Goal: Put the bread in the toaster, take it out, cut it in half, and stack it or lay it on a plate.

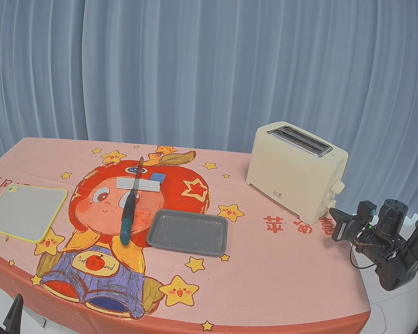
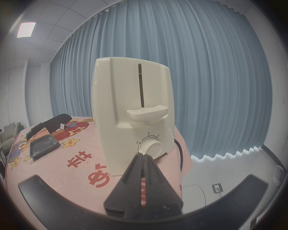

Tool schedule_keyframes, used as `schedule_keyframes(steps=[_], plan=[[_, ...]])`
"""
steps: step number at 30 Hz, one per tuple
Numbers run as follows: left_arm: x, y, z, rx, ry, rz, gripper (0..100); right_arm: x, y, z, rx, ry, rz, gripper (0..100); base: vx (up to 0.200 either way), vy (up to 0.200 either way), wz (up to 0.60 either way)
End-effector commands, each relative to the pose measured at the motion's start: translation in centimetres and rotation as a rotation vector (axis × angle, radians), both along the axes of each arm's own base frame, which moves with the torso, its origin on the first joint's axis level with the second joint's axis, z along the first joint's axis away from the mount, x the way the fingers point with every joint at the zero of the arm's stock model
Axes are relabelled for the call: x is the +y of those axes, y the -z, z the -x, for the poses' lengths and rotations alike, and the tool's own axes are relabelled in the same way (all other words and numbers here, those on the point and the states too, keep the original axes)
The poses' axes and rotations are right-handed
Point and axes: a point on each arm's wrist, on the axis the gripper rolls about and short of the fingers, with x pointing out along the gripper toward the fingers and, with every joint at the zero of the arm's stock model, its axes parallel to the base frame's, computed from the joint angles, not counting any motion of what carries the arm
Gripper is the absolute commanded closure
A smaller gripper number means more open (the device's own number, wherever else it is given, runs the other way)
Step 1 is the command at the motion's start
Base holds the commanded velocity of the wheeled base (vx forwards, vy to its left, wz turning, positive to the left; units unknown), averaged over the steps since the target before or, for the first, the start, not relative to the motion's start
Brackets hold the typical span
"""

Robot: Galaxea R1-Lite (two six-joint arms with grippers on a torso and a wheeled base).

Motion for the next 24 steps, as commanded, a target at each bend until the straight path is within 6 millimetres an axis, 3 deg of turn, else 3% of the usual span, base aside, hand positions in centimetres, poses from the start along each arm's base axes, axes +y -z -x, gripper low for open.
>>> schedule_keyframes(steps=[1, 13, 24], plan=[[0.0, 0.5, -0.1, 0.018, 0.000, 0.000, 0, 0.0, 0.1, 0.0, 0.004, -0.001, 0.000, 100, 0.000, 0.000, 0.00], [0.0, 0.5, -0.1, 0.016, 0.000, 0.000, 0, 0.1, 0.3, 0.0, 0.009, -0.003, 0.005, 100, 0.000, 0.000, 0.00], [0.0, 0.5, -0.1, 0.019, 0.000, 0.000, 0, 0.2, -1.6, 0.5, -0.047, -0.010, -0.007, 100, 0.000, 0.000, 0.00]])
